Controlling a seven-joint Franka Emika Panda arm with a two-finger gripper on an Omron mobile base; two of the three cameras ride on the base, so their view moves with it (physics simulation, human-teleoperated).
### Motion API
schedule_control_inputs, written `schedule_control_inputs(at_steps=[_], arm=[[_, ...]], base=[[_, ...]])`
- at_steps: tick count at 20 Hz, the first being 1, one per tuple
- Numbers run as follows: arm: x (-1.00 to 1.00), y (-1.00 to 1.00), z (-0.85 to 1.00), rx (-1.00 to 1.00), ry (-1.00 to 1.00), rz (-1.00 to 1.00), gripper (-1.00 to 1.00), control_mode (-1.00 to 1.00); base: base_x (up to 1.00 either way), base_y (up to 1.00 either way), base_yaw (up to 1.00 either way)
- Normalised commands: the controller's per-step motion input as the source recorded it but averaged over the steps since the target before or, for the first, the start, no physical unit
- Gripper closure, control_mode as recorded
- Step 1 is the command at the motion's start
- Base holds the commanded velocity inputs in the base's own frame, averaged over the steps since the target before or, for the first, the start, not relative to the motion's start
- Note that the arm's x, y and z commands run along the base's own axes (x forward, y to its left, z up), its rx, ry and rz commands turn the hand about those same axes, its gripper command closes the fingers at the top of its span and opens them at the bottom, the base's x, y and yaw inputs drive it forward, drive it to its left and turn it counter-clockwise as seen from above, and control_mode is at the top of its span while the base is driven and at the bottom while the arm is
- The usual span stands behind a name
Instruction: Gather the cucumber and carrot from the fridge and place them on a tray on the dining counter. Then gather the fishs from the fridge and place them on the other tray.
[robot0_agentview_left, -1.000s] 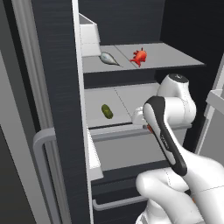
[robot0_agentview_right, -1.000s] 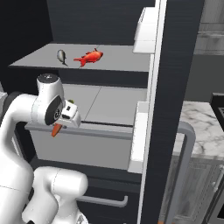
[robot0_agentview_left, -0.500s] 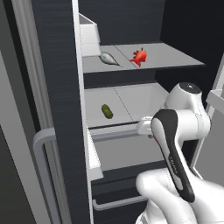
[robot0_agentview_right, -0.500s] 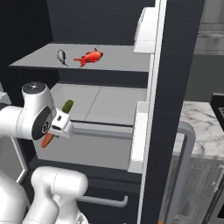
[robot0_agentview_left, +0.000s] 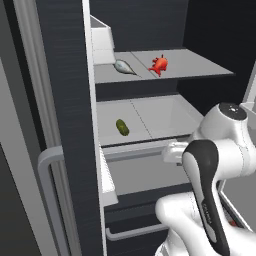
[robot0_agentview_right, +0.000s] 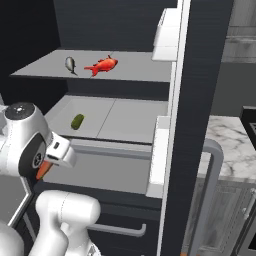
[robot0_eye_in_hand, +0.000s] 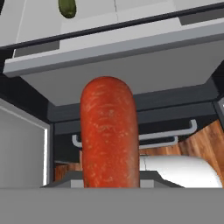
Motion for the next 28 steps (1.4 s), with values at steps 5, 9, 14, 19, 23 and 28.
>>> schedule_control_inputs(at_steps=[5,9,14,19,23,28], arm=[[-0.23,0.00,0.00,0.00,0.00,-0.06,1.00,-1.00],[-0.02,0.00,0.00,0.00,0.00,-0.01,1.00,1.00],[0.00,0.00,0.00,0.00,0.00,0.00,1.00,1.00],[0.00,0.00,0.00,0.00,0.00,0.00,1.00,1.00],[0.00,0.00,0.00,0.00,0.00,0.00,1.00,1.00],[0.00,0.00,0.00,0.00,0.00,0.00,1.00,1.00]], base=[[0.00,0.00,0.00],[-0.29,0.00,-0.04],[-0.79,0.00,-0.06],[-0.90,0.00,-0.08],[-0.85,0.00,-0.25],[-0.64,0.00,-0.40]])
